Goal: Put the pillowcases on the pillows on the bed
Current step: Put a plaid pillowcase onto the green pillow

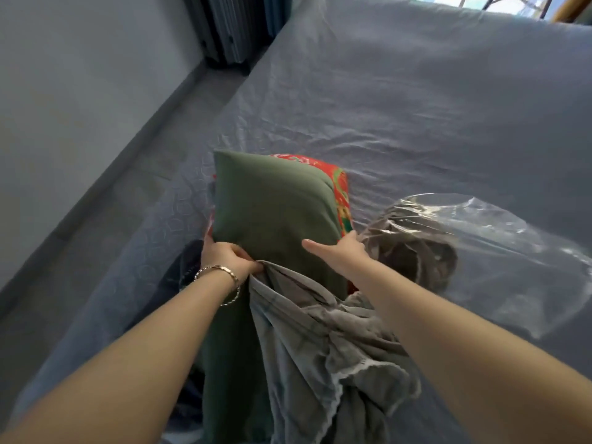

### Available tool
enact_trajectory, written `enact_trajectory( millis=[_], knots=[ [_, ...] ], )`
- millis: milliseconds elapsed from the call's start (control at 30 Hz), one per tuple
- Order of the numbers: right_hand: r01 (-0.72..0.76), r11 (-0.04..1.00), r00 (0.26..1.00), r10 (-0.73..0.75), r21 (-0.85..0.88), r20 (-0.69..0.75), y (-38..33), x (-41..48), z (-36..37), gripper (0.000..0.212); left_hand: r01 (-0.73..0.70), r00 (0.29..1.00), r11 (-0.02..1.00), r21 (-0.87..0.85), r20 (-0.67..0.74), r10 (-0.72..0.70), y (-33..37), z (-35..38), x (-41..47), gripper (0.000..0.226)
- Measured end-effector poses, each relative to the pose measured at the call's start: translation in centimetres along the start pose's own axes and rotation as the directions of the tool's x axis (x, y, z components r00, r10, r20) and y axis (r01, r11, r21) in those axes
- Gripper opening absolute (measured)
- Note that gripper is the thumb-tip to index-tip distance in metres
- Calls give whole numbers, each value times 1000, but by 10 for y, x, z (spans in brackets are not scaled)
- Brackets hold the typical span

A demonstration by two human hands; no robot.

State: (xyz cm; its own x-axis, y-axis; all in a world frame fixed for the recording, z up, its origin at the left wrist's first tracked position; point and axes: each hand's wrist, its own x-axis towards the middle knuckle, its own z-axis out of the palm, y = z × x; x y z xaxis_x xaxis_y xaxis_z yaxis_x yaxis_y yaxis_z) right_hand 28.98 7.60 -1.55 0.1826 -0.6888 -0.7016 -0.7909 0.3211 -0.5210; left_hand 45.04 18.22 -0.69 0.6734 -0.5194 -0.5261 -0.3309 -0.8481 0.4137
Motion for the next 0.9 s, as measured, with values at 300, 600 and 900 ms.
enact_trajectory(
  millis=[300,600,900],
  knots=[
    [172,979,974,-152,112,-169,12,8,37,57,-39,997,993,-116,-71,31,-15,1,3,24],
    [502,835,803,-546,-224,-239,83,-146,-96,30,-293,934,955,-57,195,298,42,22,-137,29],
    [145,891,847,-337,-430,-412,289,-221,-262,29,-638,696,766,-83,364,619,137,203,-308,8]
  ],
)
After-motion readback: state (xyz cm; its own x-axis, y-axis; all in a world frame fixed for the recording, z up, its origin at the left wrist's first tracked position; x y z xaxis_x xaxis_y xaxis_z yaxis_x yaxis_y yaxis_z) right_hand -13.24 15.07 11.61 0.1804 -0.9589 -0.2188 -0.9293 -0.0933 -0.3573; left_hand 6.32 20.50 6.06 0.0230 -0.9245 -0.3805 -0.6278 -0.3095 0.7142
